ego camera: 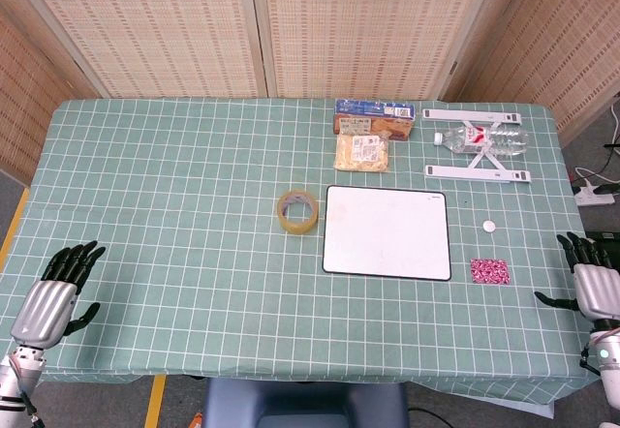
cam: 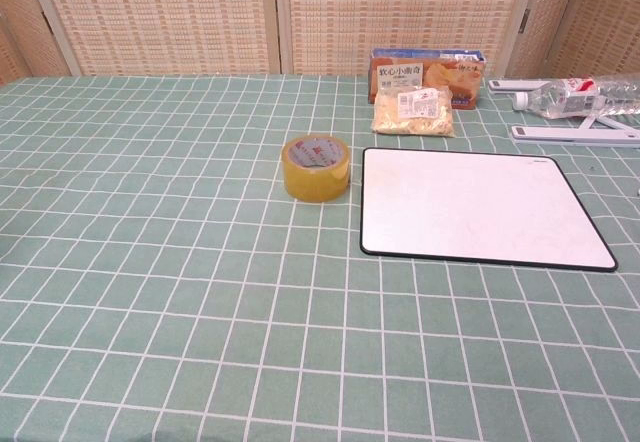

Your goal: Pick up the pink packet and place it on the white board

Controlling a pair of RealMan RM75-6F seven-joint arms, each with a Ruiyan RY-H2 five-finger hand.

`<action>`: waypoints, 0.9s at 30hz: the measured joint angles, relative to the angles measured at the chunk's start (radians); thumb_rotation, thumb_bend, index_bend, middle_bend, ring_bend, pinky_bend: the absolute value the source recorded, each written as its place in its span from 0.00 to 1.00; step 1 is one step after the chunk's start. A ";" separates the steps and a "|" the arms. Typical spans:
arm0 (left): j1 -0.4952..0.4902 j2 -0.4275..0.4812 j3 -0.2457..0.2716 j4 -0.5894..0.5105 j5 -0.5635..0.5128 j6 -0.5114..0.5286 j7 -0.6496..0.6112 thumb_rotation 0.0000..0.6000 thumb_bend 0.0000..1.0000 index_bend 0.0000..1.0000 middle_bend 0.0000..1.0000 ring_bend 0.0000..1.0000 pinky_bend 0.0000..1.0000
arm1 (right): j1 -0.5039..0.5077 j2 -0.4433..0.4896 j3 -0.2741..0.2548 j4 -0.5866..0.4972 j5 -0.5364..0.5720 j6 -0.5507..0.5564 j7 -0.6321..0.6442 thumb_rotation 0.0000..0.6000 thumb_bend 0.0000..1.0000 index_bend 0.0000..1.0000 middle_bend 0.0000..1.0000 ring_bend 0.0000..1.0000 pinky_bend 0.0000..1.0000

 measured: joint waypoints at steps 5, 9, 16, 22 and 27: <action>-0.001 -0.001 -0.001 0.003 -0.006 -0.006 0.000 1.00 0.28 0.00 0.00 0.00 0.00 | 0.016 -0.008 -0.002 0.010 -0.010 0.000 -0.002 0.75 0.00 0.07 0.00 0.00 0.00; -0.001 0.000 -0.001 0.002 -0.004 -0.003 -0.003 1.00 0.27 0.00 0.00 0.00 0.00 | 0.019 -0.003 -0.003 0.007 -0.010 -0.011 -0.001 0.77 0.00 0.15 0.00 0.00 0.00; -0.003 -0.002 0.002 0.002 -0.002 -0.008 0.003 1.00 0.27 0.00 0.00 0.00 0.00 | 0.036 0.044 -0.022 -0.025 -0.007 -0.132 -0.004 0.91 0.00 0.19 0.13 0.02 0.01; -0.001 -0.002 0.004 0.006 -0.007 -0.011 0.006 1.00 0.27 0.00 0.00 0.00 0.00 | 0.079 0.101 -0.039 -0.070 -0.012 -0.211 -0.027 1.00 0.00 0.20 0.16 0.03 0.07; 0.001 0.006 0.003 0.003 -0.011 -0.007 -0.011 1.00 0.28 0.00 0.00 0.00 0.00 | 0.097 0.101 -0.039 -0.084 -0.022 -0.203 -0.037 1.00 0.00 0.20 0.26 0.19 0.32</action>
